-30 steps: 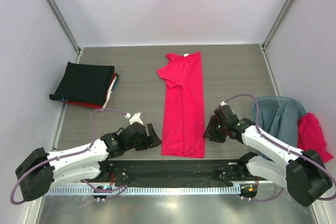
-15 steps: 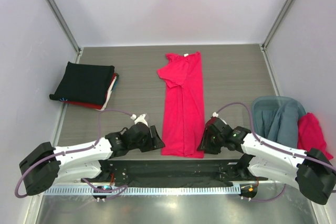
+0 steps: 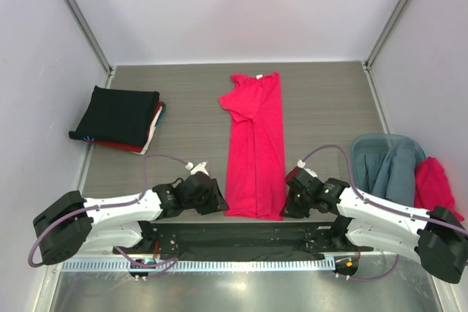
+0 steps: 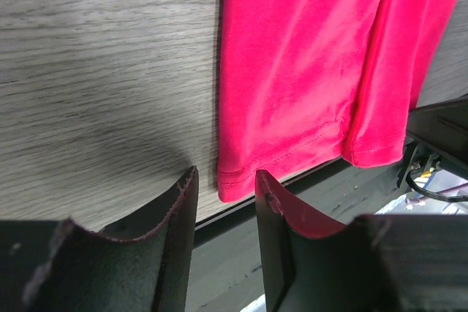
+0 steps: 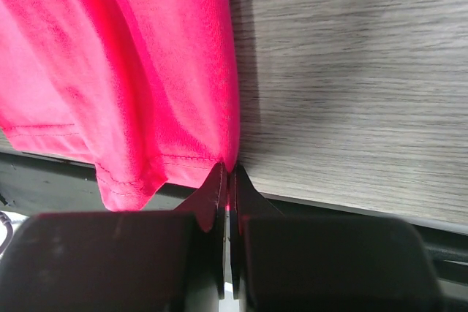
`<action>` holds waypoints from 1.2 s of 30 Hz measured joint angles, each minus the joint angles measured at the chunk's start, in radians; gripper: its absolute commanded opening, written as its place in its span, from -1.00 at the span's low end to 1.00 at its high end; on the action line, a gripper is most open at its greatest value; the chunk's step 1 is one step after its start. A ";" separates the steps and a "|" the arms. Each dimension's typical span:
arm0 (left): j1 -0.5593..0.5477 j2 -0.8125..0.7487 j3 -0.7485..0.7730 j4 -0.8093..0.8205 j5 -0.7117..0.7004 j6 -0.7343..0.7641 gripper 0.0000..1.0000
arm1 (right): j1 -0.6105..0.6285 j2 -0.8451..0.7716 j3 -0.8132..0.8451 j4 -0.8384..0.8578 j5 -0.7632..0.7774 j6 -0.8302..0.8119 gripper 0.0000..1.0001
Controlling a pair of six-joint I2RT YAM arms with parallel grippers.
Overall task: Fold and stack the t-shirts
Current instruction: Fold the tshirt
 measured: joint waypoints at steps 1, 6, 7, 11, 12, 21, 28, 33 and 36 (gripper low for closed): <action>-0.002 0.005 0.000 0.000 0.000 -0.002 -0.27 | 0.000 0.000 0.000 0.000 0.001 0.000 -0.97; -0.010 0.030 0.010 0.003 0.012 -0.015 -0.34 | 0.002 0.000 0.000 0.000 0.005 -0.001 -0.97; -0.014 0.038 0.016 0.003 0.016 -0.019 -0.37 | 0.002 0.000 0.000 0.000 0.005 -0.001 -0.98; -0.027 0.064 0.035 0.003 0.021 -0.025 -0.76 | 0.002 0.000 0.001 0.000 0.005 -0.001 -0.97; -0.029 0.073 0.039 0.004 0.023 -0.025 -0.91 | 0.002 0.000 0.002 0.000 0.005 -0.001 -0.98; -0.034 0.082 0.070 -0.028 0.010 -0.023 -1.00 | 0.002 -0.002 0.021 -0.005 0.037 -0.006 -0.97; -0.021 0.056 0.188 -0.094 -0.034 0.003 -1.00 | 0.002 0.011 0.121 -0.038 0.106 -0.054 -0.98; 0.053 0.061 0.244 -0.105 -0.036 0.032 -1.00 | -0.058 0.113 0.280 -0.067 0.167 -0.154 -0.98; 0.133 0.086 0.283 -0.106 -0.028 0.060 -1.00 | -0.175 0.211 0.359 -0.055 0.167 -0.235 -0.98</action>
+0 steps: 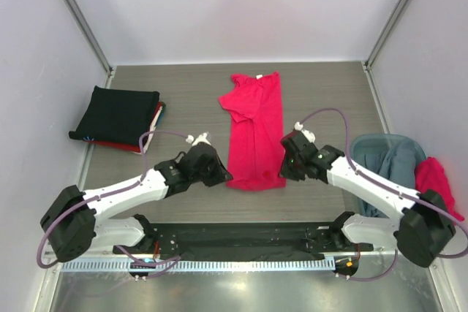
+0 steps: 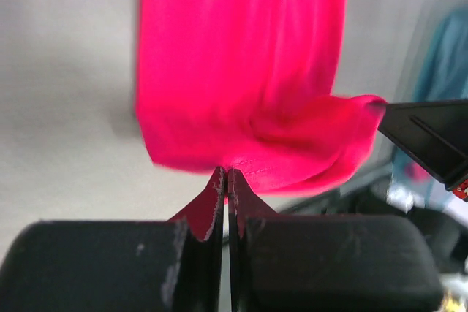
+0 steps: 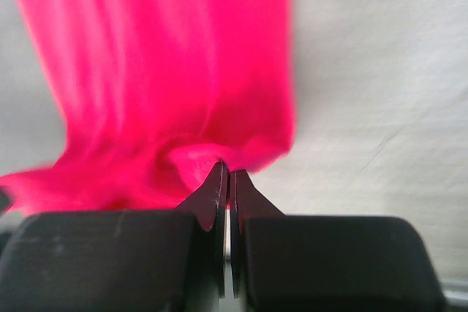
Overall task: Fold and stack the t-shirts
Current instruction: Fold the tshirt
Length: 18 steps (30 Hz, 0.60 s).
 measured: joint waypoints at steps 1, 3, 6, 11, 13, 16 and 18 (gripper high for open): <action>0.033 0.017 0.020 -0.002 0.002 0.013 -1.00 | -0.028 0.027 0.016 0.008 -0.002 -0.021 -0.98; 0.092 0.061 0.064 -0.002 0.006 0.037 -1.00 | -0.092 0.087 0.051 0.013 -0.003 -0.071 -0.98; 0.168 0.155 0.145 0.003 0.019 0.074 -1.00 | -0.170 0.201 0.136 0.023 -0.017 -0.141 -0.98; 0.267 0.340 0.274 0.028 0.081 0.102 -1.00 | -0.249 0.372 0.289 0.049 -0.054 -0.220 -0.98; 0.292 0.396 0.306 0.038 0.095 0.105 -1.00 | -0.274 0.430 0.344 0.058 -0.068 -0.242 -0.98; 0.320 0.468 0.356 0.041 0.112 0.105 -1.00 | -0.305 0.507 0.419 0.065 -0.089 -0.265 -0.98; 0.337 0.519 0.403 0.047 0.130 0.106 -1.00 | -0.322 0.544 0.454 0.070 -0.100 -0.276 -0.98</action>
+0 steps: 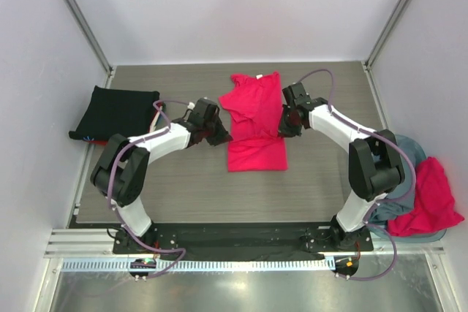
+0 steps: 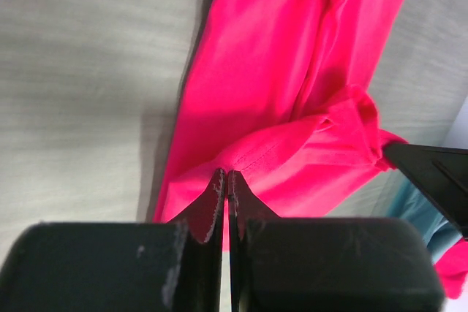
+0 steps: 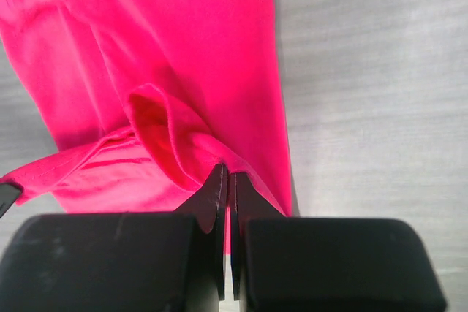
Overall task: Fold and stack the t-shirts
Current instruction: Fold the tshirt
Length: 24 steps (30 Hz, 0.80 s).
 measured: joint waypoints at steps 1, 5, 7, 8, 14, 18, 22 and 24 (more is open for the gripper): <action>0.006 0.016 0.016 0.000 0.008 0.000 -1.00 | -0.008 0.019 0.018 -0.001 -0.008 -0.004 -0.98; 0.031 0.047 0.060 0.013 0.021 0.002 -1.00 | -0.035 0.068 0.072 0.001 -0.039 -0.018 -0.98; 0.042 0.048 0.076 0.013 0.026 0.003 -1.00 | -0.047 0.082 0.091 0.001 -0.049 -0.022 -0.98; 0.048 0.050 0.085 0.013 0.029 0.003 -1.00 | -0.053 0.088 0.101 0.001 -0.055 -0.023 -0.98; 0.084 0.092 0.160 0.019 0.045 0.003 -1.00 | -0.090 0.124 0.164 0.002 -0.080 -0.037 -0.98; 0.096 0.163 0.222 0.021 0.060 0.006 -1.00 | -0.108 0.171 0.229 -0.002 -0.094 -0.044 -0.93; 0.116 0.231 0.282 0.018 0.063 0.029 -0.48 | -0.127 0.246 0.322 0.007 -0.122 -0.048 0.20; 0.132 0.258 0.322 0.016 0.066 0.055 0.09 | -0.130 0.260 0.340 0.022 -0.124 -0.062 0.37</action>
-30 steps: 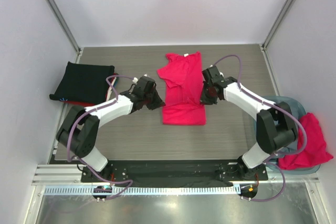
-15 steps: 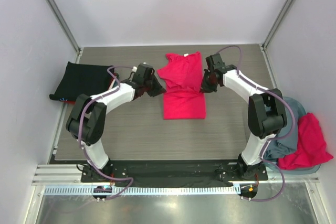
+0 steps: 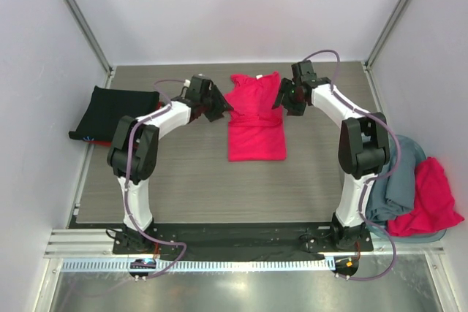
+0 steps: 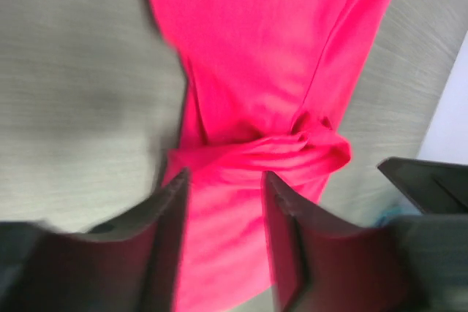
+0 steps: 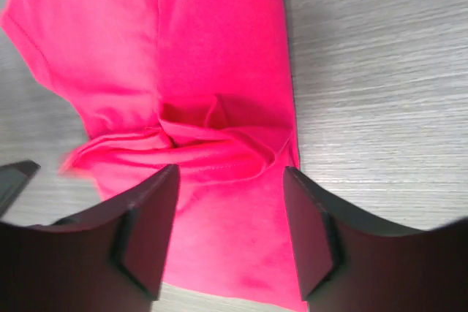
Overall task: Fold and stack the t-shirts
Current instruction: Fold the tshirt
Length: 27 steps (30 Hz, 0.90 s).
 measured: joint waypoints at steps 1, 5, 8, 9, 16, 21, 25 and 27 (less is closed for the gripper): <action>0.010 0.010 0.022 -0.001 0.000 0.007 0.15 | -0.002 0.000 0.002 0.004 0.001 0.000 0.39; 0.031 -0.009 0.041 -0.006 -0.004 0.051 0.32 | -0.006 -0.031 -0.019 0.030 0.002 -0.005 0.39; 0.026 -0.076 -0.032 -0.003 -0.003 0.078 0.32 | -0.006 -0.146 -0.150 0.063 0.002 -0.008 0.29; 0.021 -0.113 -0.079 -0.005 -0.003 0.087 0.31 | -0.006 -0.202 -0.210 0.075 0.000 -0.009 0.26; -0.066 -0.322 -0.383 0.002 0.005 0.098 0.27 | -0.006 -0.519 -0.549 0.107 -0.035 -0.008 0.18; -0.158 -0.402 -0.522 0.004 0.003 0.078 0.21 | -0.006 -0.557 -0.720 0.145 -0.089 -0.002 -0.02; -0.175 -0.423 -0.551 0.011 0.005 0.059 0.08 | -0.006 -0.546 -0.777 0.186 -0.124 0.013 -0.08; -0.174 -0.423 -0.553 0.020 0.005 0.052 0.07 | -0.006 -0.536 -0.789 0.221 -0.144 0.020 -0.08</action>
